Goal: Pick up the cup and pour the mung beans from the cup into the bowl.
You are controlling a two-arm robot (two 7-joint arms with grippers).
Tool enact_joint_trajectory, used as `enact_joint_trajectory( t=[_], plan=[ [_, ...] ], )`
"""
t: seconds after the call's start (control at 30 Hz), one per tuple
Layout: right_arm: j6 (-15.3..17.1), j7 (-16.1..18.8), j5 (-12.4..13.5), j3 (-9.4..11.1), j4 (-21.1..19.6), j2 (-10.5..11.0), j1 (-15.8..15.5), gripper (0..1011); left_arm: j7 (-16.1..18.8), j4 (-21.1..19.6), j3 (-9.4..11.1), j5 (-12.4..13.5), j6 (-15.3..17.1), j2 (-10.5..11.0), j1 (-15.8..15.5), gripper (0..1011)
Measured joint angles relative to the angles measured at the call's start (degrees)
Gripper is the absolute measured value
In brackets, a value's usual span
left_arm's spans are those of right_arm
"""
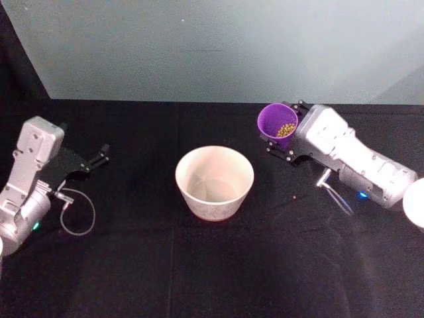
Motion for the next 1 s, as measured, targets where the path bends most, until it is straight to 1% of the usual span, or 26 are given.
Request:
enact_joint_trajectory(
  t=[0.03,0.07,0.1,0.17,0.2,0.23,0.27,0.33,0.37,0.4,0.43,0.6,0.63,0.67,0.7,0.73,0.77,1.0],
  plan=[
    [-0.5,-1.0,-2.4,-0.6,-0.2,0.2,0.0,731,0.0,0.0,0.0,0.0,0.0,0.0,0.0,1000],
    [-0.8,-1.5,-3.6,-0.9,-0.3,0.4,0.1,731,0.0,0.0,0.0,0.0,0.0,0.0,0.0,1000],
    [-1.3,-2.5,-6.0,-1.5,-0.4,0.6,0.1,731,0.0,0.0,0.0,0.0,0.0,0.0,0.0,1000],
    [-1.7,-3.6,-8.3,-2.1,-0.6,0.8,0.1,731,0.0,0.0,0.0,0.0,0.0,0.0,0.0,1000],
    [-2.1,-4.7,-10.8,-2.6,-0.8,1.0,0.1,731,0.0,0.0,0.0,0.0,0.0,0.0,0.0,1000],
    [-2.1,-4.7,-10.8,-2.6,-0.8,1.0,0.1,731,0.0,0.0,0.0,0.0,0.0,0.0,0.0,1000],
    [-2.4,-5.7,-12.9,-3.1,-0.9,1.1,0.1,731,0.0,0.0,0.0,0.0,0.0,0.0,0.0,1000],
    [-2.8,-6.7,-15.3,-3.6,-1.0,1.3,0.1,731,0.0,0.0,0.0,0.0,0.0,0.0,0.0,1000],
    [-3.1,-7.6,-17.4,-4.2,-1.1,1.4,0.2,731,0.0,0.0,0.0,0.0,0.0,0.0,0.0,1000],
    [-3.2,-8.1,-18.4,-4.4,-1.1,1.5,0.2,731,0.0,0.0,0.0,0.0,0.0,0.0,0.0,1000],
    [-3.4,-8.8,-20.2,-4.8,-1.2,1.5,0.2,731,0.0,0.0,0.0,0.0,0.0,0.0,0.0,1000],
    [-3.7,-10.1,-24.3,-5.8,-1.0,1.5,0.5,731,0.0,0.0,0.0,0.0,0.0,0.0,0.0,1000],
    [-3.7,-10.6,-25.8,-6.2,-0.8,1.4,0.6,731,0.0,0.0,0.0,0.0,0.0,0.0,0.0,1000],
    [-3.7,-10.8,-26.6,-6.4,-0.7,1.3,0.7,731,0.0,0.0,0.0,0.0,0.0,0.0,0.0,1000],
    [-3.7,-11.2,-28.2,-6.8,-0.5,1.2,0.9,731,0.0,0.0,0.0,0.0,0.0,0.0,0.0,1000],
    [-3.7,-11.3,-28.9,-7.0,-0.4,1.2,1.0,731,0.0,0.0,0.0,0.0,0.0,0.0,0.0,1000],
    [-3.7,-11.7,-30.3,-7.4,-0.2,1.1,1.1,731,0.0,0.0,0.0,0.0,0.0,0.0,0.0,1000],
    [-3.6,-12.8,-35.9,-8.9,0.9,0.3,1.8,731,0.0,0.0,0.0,0.0,0.0,0.0,0.0,1000]
  ],
)
